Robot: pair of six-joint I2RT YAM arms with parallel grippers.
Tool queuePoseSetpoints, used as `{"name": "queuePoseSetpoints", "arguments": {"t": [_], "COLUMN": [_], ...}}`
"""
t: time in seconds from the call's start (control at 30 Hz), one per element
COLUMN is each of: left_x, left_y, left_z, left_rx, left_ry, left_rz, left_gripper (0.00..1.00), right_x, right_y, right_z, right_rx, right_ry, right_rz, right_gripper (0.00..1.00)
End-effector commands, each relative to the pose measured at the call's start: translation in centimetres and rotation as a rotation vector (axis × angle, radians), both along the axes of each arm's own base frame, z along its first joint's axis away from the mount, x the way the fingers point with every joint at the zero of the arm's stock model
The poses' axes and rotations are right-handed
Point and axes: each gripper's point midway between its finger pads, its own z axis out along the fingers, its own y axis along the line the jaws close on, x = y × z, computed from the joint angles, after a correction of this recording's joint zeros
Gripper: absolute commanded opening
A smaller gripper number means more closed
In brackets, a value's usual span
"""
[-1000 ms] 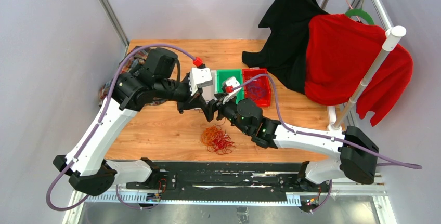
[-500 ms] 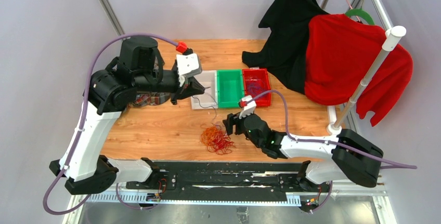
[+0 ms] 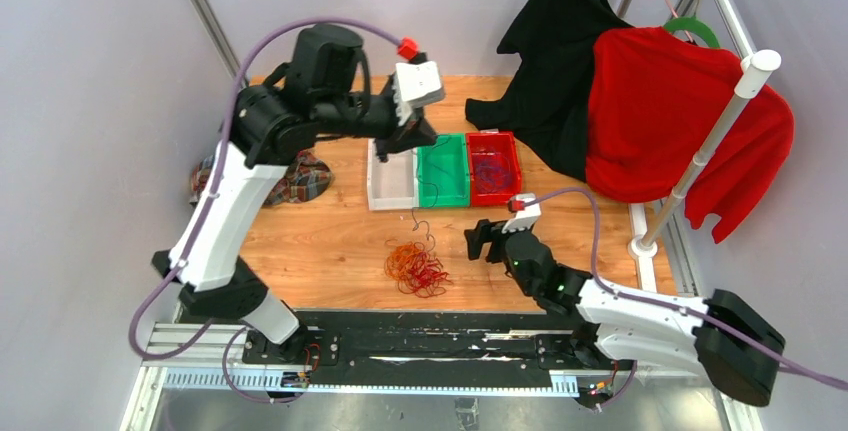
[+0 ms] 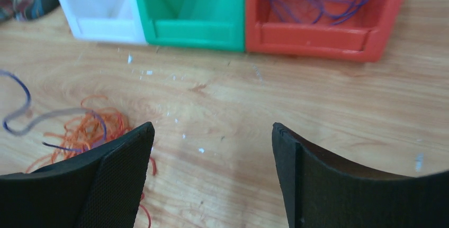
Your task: Untangle the cables
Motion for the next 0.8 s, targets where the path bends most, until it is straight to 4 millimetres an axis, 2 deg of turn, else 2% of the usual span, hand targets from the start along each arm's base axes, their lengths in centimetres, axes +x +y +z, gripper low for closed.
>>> {"name": "queuePoseSetpoints", "arguments": {"t": [0.0,0.07,0.2,0.33,0.47,0.63,0.7,0.77], "left_x": [2.2,3.2,4.5,5.5,6.1,6.2,6.1,5.9], "left_y": [-3.0,-4.4,-6.3,-7.4,-7.1,-5.9,-5.7,-5.5], "left_z": [2.1,4.1,5.7,7.4,11.0,15.5,16.3,16.8], "left_rx": [-0.014,-0.049,-0.070,-0.141,-0.279,-0.423,-0.435,-0.436], "left_ry": [-0.098,-0.178,-0.301,-0.368,-0.473,-0.580,-0.595,-0.599], "left_rz": [0.010,0.013,0.027,0.075,0.144,0.219,0.221,0.218], "left_gripper": [0.00,0.00,0.01,0.00,0.00,0.00,0.00,0.00], "right_x": [1.1,1.3,1.6,1.7,1.9,0.9,0.6,0.2], "right_y": [-3.7,-4.8,-7.2,-7.6,-5.6,-0.1,2.0,3.8], "right_z": [1.2,2.1,3.6,5.1,6.5,9.8,10.9,11.2], "right_rx": [0.007,0.012,0.034,0.074,0.102,0.194,0.203,0.192], "right_ry": [-0.021,-0.038,-0.064,-0.092,-0.115,-0.178,-0.181,-0.182], "right_rz": [-0.140,-0.174,-0.267,-0.265,-0.172,0.115,0.207,0.284], "right_gripper": [0.82,0.82,0.82,0.82,0.83,0.83,0.83,0.83]}}
